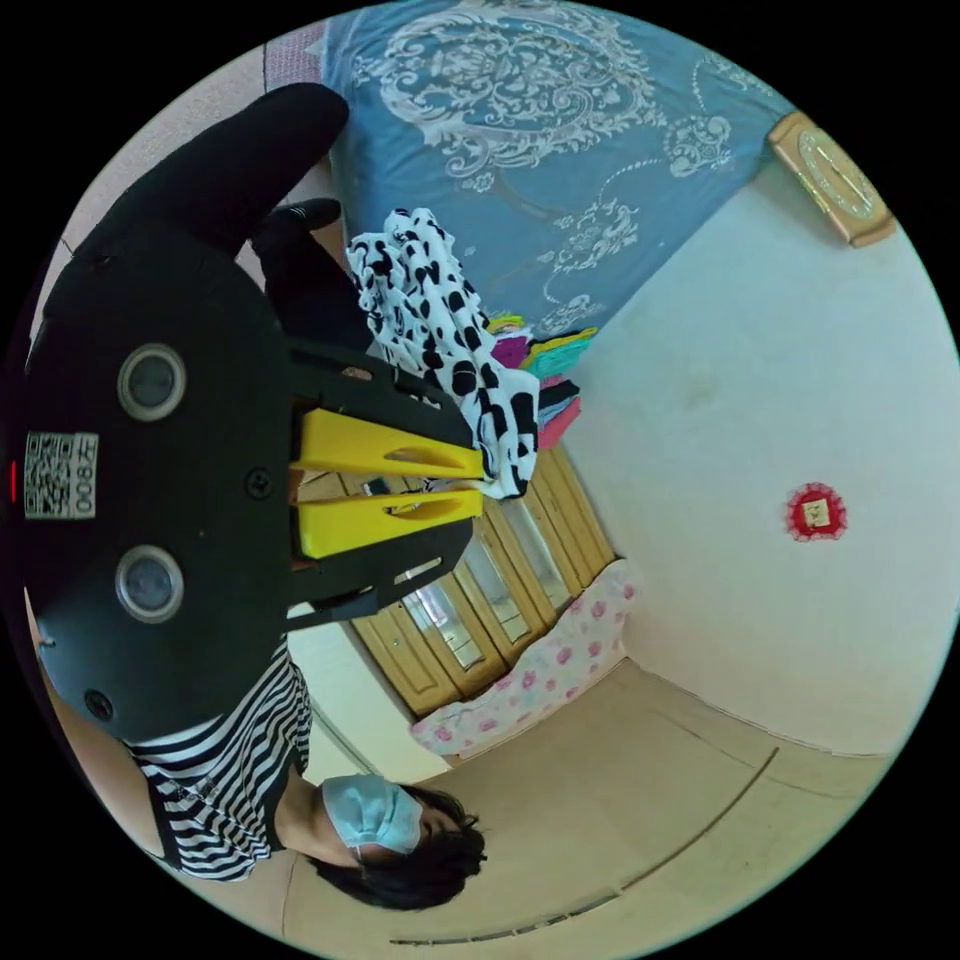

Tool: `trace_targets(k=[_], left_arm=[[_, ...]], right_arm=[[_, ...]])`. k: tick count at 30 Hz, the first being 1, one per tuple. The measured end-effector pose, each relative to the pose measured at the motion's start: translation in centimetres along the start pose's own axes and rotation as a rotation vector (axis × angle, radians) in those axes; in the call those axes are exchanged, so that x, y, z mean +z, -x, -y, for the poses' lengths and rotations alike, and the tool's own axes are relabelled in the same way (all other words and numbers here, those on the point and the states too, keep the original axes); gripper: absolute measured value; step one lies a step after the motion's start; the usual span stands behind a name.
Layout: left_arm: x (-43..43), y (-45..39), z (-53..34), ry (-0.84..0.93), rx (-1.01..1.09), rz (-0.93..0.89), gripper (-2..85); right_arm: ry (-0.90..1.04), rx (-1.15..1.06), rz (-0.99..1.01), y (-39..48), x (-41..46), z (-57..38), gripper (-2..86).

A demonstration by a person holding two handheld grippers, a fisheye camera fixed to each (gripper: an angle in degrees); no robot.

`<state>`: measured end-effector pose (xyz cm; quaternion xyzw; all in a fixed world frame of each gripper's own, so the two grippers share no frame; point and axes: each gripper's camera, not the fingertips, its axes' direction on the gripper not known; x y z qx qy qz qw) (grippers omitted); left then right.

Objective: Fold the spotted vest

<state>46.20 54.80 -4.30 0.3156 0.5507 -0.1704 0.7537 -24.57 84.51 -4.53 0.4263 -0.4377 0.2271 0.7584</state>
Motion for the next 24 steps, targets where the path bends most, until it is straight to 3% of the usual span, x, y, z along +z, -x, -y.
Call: trace_targets(k=[6,12,19,24], left_arm=[[13.2,6.8,0.8,0.119,-0.063,0.013,2.4],[26.8,14.6,4.6,0.143,-0.112,0.015,2.3],[44.0,18.9,12.8,0.115,0.097,-0.018,2.4],[55.7,23.6,14.4,0.181,0.172,-0.016,2.4]], right_arm=[[-0.076,0.085,-0.043,-5.8,-8.3,-3.6,1.9],[-0.086,0.109,-0.092,-12.1,-16.3,-0.1,2.1],[-0.121,-0.055,-0.187,-13.8,-28.1,9.8,2.1],[-0.172,-0.062,-0.258,-17.8,-36.5,10.4,2.1]])
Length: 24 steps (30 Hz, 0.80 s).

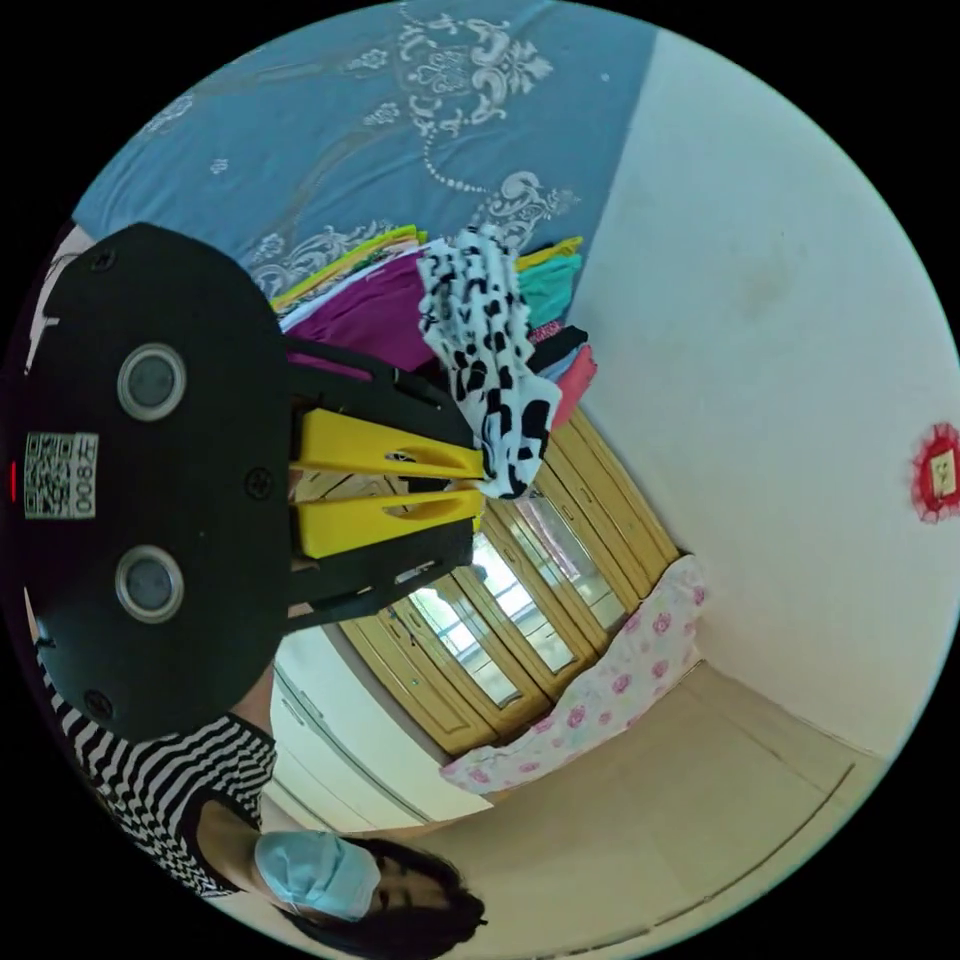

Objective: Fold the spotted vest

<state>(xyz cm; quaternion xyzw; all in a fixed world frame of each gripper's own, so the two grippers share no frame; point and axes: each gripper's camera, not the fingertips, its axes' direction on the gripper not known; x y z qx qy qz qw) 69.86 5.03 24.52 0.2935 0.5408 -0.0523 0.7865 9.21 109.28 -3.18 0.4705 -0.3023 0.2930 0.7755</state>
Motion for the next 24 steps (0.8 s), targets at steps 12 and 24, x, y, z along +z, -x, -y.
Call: trace_targets(k=[12,24], left_arm=[[24.6,23.5,-9.4,0.419,-0.327,0.067,2.1],[32.0,35.2,-12.9,0.499,-0.376,0.135,1.9]], right_arm=[[-0.012,0.512,-0.116,-27.6,-9.8,-17.3,2.1],[0.059,0.571,-0.18,-36.2,-10.4,-24.0,2.0]])
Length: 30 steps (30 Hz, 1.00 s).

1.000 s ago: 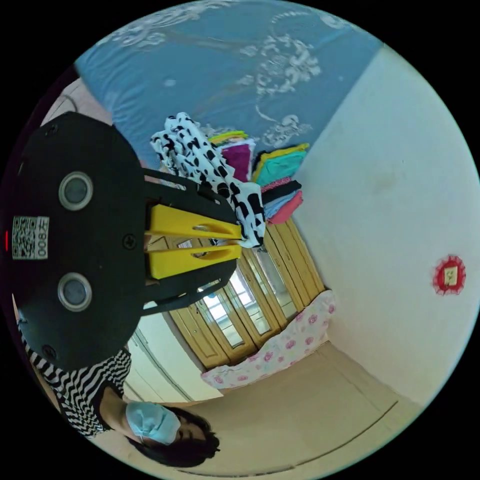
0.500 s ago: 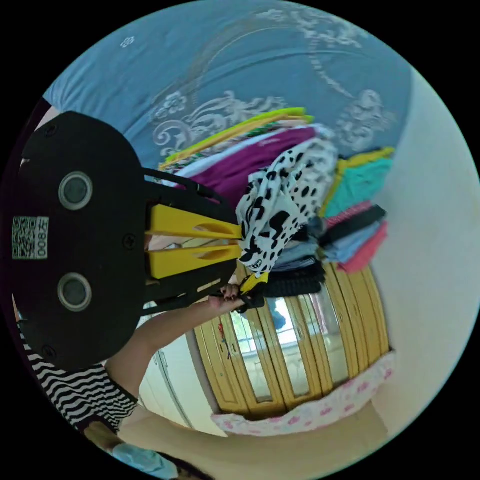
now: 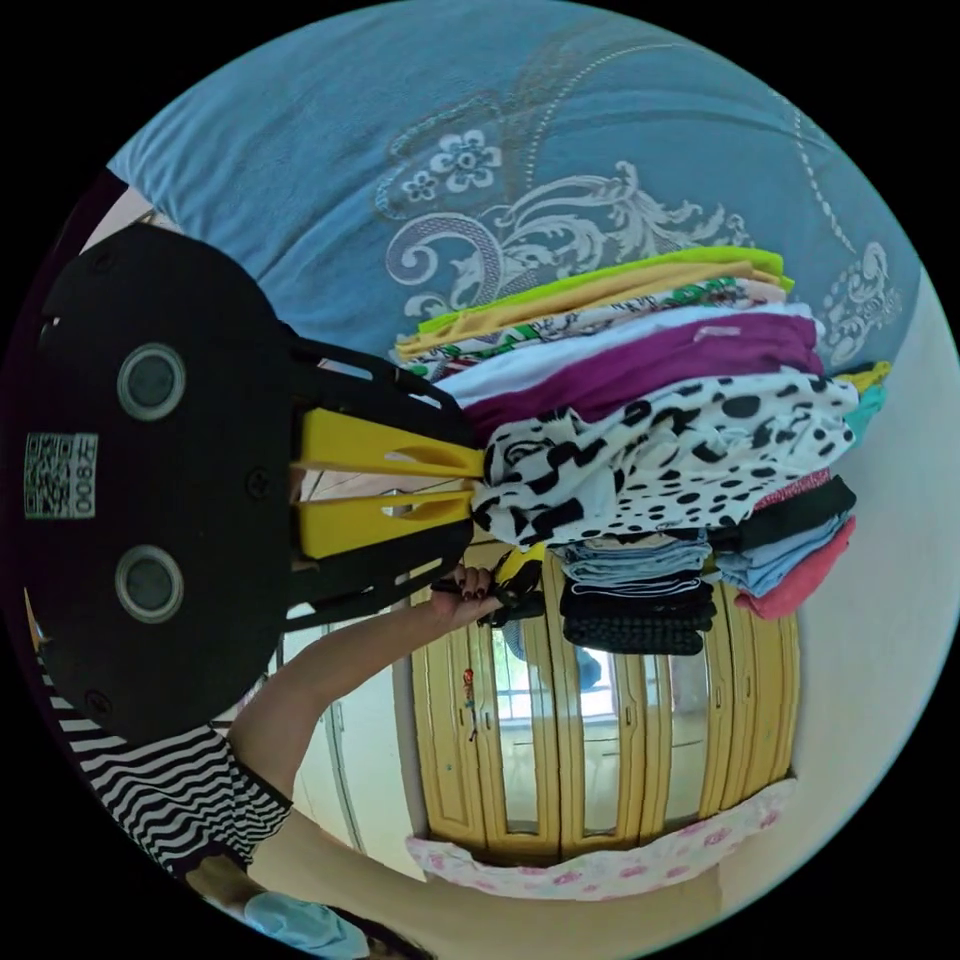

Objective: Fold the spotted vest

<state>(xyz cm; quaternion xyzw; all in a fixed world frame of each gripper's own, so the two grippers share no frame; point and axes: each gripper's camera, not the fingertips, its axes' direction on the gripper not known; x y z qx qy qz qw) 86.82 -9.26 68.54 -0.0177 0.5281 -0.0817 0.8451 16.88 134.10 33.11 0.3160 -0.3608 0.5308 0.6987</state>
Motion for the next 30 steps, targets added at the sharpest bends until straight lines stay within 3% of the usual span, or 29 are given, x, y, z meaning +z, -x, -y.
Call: trace_targets(k=[8,12,18,21,30], left_arm=[[0.4,4.6,1.0,-0.015,0.015,0.004,1.7],[-0.4,4.5,1.8,-0.065,0.095,-0.004,0.8],[2.1,5.5,5.5,-0.028,0.164,0.124,0.3],[4.2,7.7,6.5,0.07,0.132,0.264,0.2],[0.2,9.7,3.6,-0.001,0.174,0.075,0.2]], right_arm=[[-0.096,0.0,-0.095,-2.1,-1.1,-0.9,0.8],[-0.207,-0.142,-0.108,1.2,-0.9,-2.0,0.2],[-0.029,-0.162,-0.332,2.1,7.2,1.8,0.0],[-0.051,-0.112,-0.293,0.6,8.4,3.0,0.0],[-0.195,-0.203,-0.308,5.8,7.9,4.2,0.0]])
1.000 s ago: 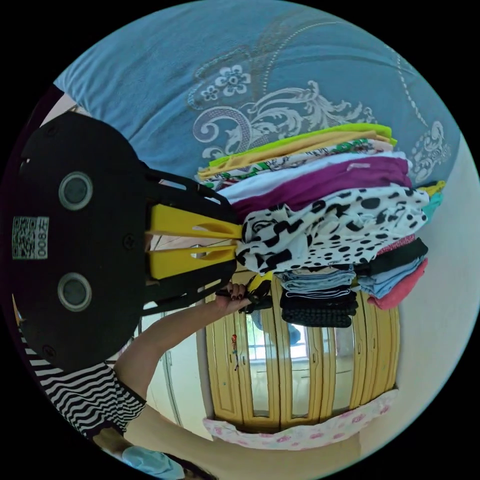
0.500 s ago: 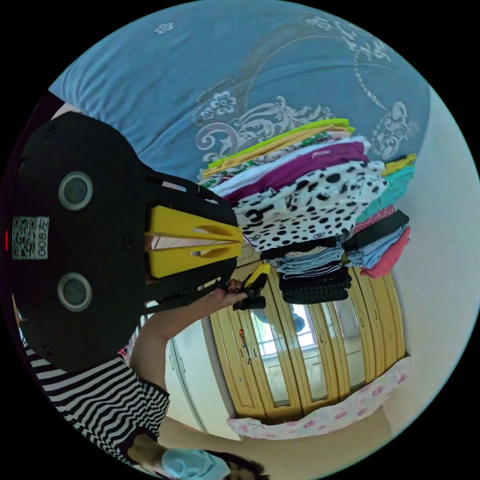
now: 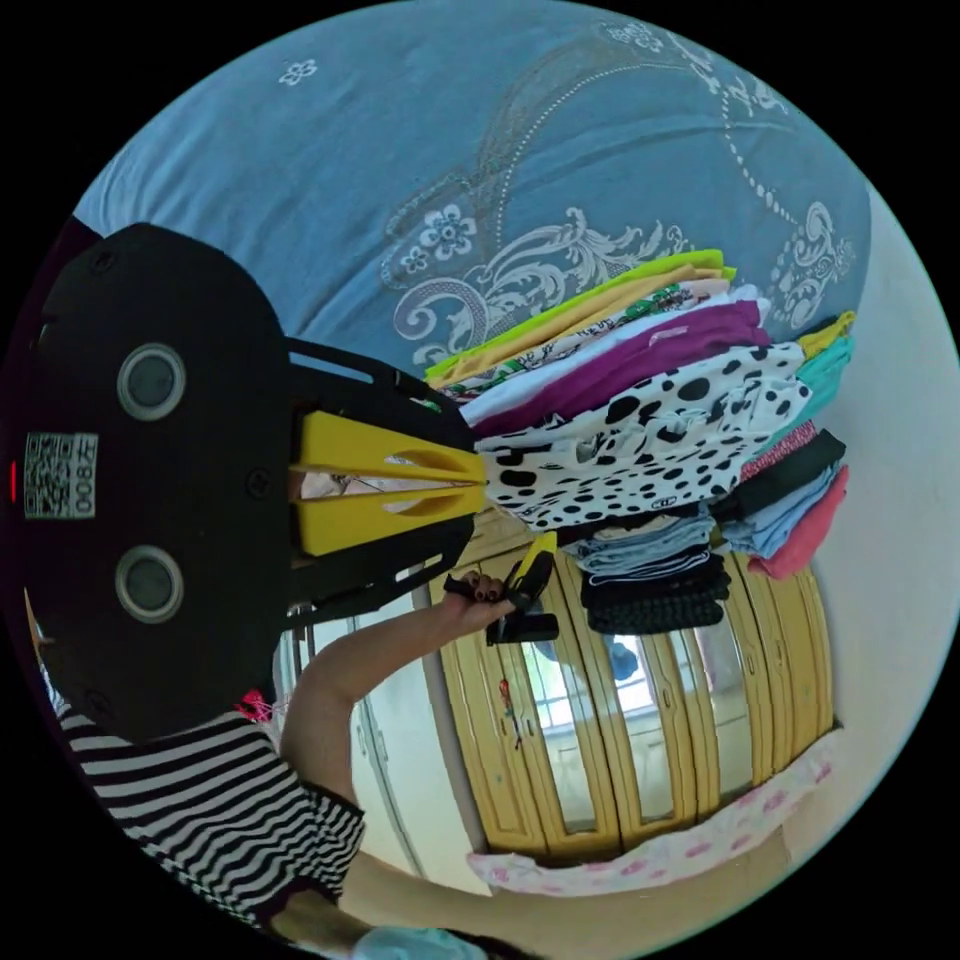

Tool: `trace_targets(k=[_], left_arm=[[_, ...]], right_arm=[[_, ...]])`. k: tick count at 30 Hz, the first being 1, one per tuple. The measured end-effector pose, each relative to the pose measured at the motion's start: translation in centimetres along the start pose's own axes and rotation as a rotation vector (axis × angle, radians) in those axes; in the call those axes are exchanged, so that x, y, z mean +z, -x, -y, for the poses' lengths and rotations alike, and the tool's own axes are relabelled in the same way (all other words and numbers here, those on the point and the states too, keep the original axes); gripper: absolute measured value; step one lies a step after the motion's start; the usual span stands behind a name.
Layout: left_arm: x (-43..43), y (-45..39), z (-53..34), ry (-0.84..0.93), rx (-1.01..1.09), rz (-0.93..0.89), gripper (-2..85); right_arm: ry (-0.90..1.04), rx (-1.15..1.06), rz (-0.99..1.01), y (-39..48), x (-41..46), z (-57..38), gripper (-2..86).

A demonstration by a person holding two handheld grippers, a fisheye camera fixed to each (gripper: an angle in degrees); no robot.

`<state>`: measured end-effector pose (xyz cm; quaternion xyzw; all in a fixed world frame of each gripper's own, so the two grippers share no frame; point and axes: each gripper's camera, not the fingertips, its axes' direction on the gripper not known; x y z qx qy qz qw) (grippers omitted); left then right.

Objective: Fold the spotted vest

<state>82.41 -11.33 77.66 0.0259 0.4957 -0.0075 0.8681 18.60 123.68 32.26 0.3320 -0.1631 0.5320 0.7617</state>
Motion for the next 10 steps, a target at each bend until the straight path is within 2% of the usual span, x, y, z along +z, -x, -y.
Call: trace_targets(k=[3,6,10], left_arm=[[-2.2,0.5,-1.7,-0.02,0.028,0.032,0.2],[-4.1,0.9,-3.0,-0.022,0.044,0.15,0.2],[-5.2,0.9,-3.8,0.019,0.083,0.435,0.2]], right_arm=[[-0.061,-0.082,-0.031,3.7,0.0,3.5,0.1],[-0.068,-0.18,-0.089,8.0,2.2,9.0,0.2],[-0.052,-0.306,-0.198,14.8,7.2,18.0,0.7]])
